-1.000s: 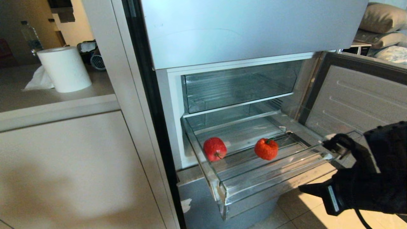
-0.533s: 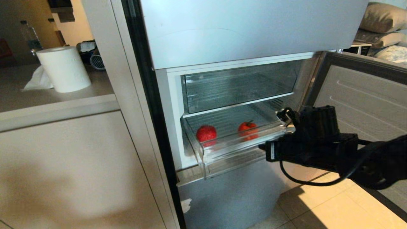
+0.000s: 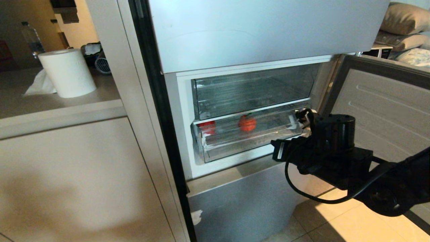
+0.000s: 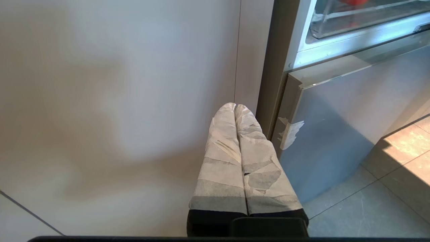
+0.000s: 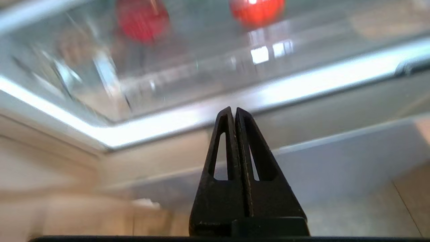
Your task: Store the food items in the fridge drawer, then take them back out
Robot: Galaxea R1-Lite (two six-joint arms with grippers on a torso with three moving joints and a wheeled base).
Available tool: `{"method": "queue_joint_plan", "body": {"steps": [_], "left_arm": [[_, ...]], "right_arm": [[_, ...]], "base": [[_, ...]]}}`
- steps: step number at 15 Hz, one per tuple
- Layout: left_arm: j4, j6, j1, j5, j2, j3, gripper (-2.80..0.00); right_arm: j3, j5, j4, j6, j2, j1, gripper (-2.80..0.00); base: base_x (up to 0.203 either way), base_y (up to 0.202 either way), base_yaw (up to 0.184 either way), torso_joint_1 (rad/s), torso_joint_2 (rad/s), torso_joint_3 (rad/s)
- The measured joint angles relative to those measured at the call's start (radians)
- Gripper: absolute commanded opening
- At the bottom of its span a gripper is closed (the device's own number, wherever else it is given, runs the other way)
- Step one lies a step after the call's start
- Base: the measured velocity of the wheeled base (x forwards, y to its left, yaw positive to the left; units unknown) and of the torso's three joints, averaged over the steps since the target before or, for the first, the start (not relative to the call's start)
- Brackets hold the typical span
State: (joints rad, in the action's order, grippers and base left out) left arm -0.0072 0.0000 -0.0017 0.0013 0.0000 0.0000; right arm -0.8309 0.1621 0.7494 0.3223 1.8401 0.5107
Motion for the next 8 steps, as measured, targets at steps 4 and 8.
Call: {"method": "queue_joint_plan", "body": {"steps": [4, 8], "left_arm": [[0.0, 0.0, 0.0, 0.0, 0.0, 0.0, -2.8], [0.0, 0.0, 0.0, 0.0, 0.0, 0.0, -2.8]], "right_arm": [[-0.058, 0.0, -0.005, 0.007, 0.101, 0.002, -2.8], [-0.225, 0.002, 0.008, 0.011, 0.254, 0.001, -2.8]], "base": [[0.0, 0.0, 0.0, 0.0, 0.0, 0.0], [0.0, 0.0, 0.0, 0.0, 0.0, 0.0]]}}
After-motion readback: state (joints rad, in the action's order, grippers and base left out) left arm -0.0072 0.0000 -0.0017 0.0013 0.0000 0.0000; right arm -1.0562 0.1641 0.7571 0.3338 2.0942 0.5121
